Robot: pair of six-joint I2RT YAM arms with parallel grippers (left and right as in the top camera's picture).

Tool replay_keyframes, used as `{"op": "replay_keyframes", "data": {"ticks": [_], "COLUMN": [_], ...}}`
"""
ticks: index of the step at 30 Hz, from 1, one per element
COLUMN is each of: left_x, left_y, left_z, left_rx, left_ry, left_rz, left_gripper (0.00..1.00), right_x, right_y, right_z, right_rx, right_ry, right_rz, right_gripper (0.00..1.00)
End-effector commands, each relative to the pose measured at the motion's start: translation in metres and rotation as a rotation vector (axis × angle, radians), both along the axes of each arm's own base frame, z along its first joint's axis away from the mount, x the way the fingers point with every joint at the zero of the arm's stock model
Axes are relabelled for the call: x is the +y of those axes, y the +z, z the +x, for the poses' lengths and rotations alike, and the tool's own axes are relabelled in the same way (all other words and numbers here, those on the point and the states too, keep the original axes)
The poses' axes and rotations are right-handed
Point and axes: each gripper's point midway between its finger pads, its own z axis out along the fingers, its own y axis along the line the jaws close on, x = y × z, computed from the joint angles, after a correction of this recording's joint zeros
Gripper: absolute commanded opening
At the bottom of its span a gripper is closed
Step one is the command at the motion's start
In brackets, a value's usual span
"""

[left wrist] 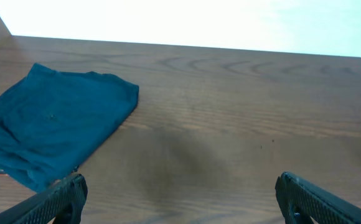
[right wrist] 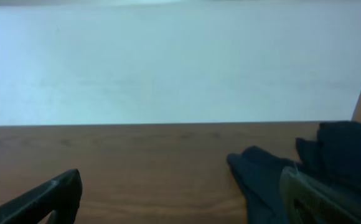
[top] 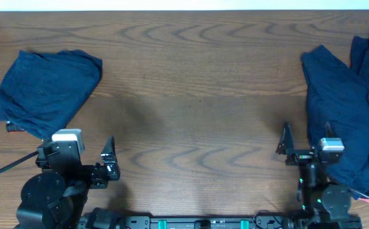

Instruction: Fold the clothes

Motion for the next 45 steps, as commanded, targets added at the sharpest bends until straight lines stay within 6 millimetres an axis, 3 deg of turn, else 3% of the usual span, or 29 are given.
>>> {"op": "replay_keyframes", "data": {"ticks": [1, 2, 4, 33, 38, 45], "left_x": [0.001, 0.001, 0.001, 0.001, 0.004, 0.01], "left_y": [-0.001, -0.001, -0.001, -0.001, -0.016, -0.032], "left_z": [0.0, 0.0, 0.0, 0.0, -0.009, -0.004], "left_rx": [0.002, 0.002, 0.002, 0.003, 0.065, -0.019], "left_ry": [0.01, 0.01, 0.01, 0.01, 0.012, 0.053], "left_rz": [-0.003, -0.003, -0.003, -0.003, 0.014, 0.0], "left_gripper": [0.98, 0.98, 0.98, 0.98, 0.98, 0.98], "right_x": [-0.004, -0.003, -0.004, -0.004, -0.004, -0.004], "right_y": [-0.039, -0.049, -0.052, -0.053, -0.053, -0.053], "right_z": [0.005, 0.004, 0.005, 0.005, 0.005, 0.005], "right_rx": [0.084, 0.131, 0.14, 0.144, 0.144, 0.144], "right_ry": [-0.021, -0.015, -0.019, -0.019, -0.019, -0.019], "right_rz": [-0.028, -0.033, -0.034, -0.034, -0.034, -0.034], "right_gripper": [0.99, 0.99, 0.99, 0.99, 0.99, 0.99]}}
